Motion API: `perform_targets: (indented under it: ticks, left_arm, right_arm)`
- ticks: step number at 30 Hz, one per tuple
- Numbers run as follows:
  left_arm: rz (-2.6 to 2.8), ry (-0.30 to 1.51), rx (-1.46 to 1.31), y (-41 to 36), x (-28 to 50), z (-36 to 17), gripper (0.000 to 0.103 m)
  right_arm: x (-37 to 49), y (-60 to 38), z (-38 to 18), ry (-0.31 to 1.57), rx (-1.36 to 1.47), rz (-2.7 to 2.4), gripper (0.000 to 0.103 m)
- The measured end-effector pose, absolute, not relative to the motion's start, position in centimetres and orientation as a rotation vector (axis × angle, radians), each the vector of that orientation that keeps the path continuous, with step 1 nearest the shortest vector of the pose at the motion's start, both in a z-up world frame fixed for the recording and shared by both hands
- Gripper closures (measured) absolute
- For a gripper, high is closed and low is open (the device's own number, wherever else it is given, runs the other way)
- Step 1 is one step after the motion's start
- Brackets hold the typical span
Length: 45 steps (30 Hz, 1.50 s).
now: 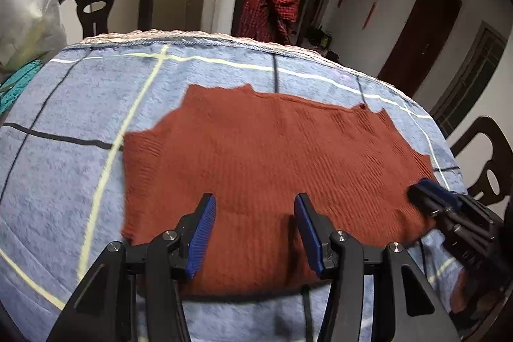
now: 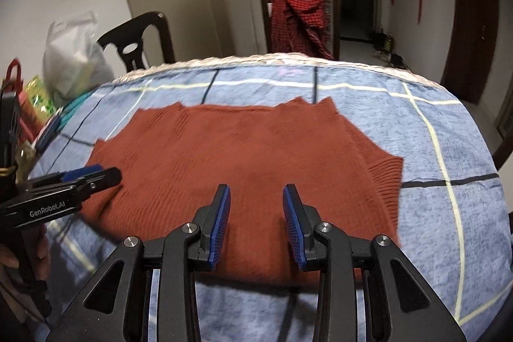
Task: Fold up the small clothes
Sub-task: 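Move both tools to one side edge of the folded sweater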
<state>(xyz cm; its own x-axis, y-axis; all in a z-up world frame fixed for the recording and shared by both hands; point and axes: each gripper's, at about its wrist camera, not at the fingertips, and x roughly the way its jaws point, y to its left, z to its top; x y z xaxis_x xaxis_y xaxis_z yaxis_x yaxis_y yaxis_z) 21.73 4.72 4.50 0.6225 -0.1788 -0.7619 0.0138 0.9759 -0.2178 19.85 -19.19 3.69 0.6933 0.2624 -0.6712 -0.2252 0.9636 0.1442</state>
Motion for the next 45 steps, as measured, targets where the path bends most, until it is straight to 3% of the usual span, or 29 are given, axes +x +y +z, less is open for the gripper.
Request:
perform_targets:
  ticks: [8,45]
  left_arm:
    - [-0.114,0.892,-0.167,4.1,21.1,3.7,0.049]
    - [-0.225,0.894,-0.271,9.3,19.0,3.9,0.049]
  right_arm:
    - [19.3,-16.5,1.7,0.777,-0.096,0.25,0.062]
    - [17.1,-20.1,2.0,0.828,-0.155,0.114,0.058]
